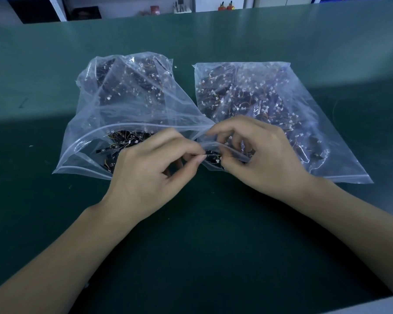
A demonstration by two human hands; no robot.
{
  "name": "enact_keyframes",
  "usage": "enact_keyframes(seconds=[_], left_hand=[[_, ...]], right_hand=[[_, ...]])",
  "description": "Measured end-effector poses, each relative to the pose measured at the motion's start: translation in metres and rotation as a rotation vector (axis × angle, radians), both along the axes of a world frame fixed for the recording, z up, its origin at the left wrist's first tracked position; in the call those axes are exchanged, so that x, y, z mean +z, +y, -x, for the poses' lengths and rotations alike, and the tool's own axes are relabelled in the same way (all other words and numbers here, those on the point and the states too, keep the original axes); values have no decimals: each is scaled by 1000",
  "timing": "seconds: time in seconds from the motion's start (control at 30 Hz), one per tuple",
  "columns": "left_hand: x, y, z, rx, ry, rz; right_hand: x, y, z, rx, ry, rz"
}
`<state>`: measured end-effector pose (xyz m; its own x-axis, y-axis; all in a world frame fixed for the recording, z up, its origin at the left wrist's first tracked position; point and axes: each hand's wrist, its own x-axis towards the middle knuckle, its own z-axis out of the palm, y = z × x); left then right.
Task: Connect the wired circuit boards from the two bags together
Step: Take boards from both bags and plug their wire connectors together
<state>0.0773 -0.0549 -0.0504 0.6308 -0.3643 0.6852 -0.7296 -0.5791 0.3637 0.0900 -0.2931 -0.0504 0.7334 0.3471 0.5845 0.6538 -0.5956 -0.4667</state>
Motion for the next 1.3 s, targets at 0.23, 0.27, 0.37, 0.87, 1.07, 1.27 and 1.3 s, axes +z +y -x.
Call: enact_keyframes(seconds=[0.23,0.27,0.37,0.87,1.07,1.27,1.3], left_hand=[[-3,6,-5,20,-29,-50],[-3,5,-5,23,-37,-53],[-4,0,-4,-14,-59,-39],[0,-16,-1,259,-159,-413],[-1,-16,5,193,-118,-539],[2,-13,6,96,-161,-458],[3,-13,7,81,-161,-419]], right_hand=[[1,-4,-5,-9,-95,-26],[1,-4,-5,-2,-101,-28],[-1,-1,-3,30,-104,-35],[0,2,-1,72,-79,-21],[1,3,1,47,-57,-17],[3,4,2,24,-13,19],[3,5,2,19,0,23]])
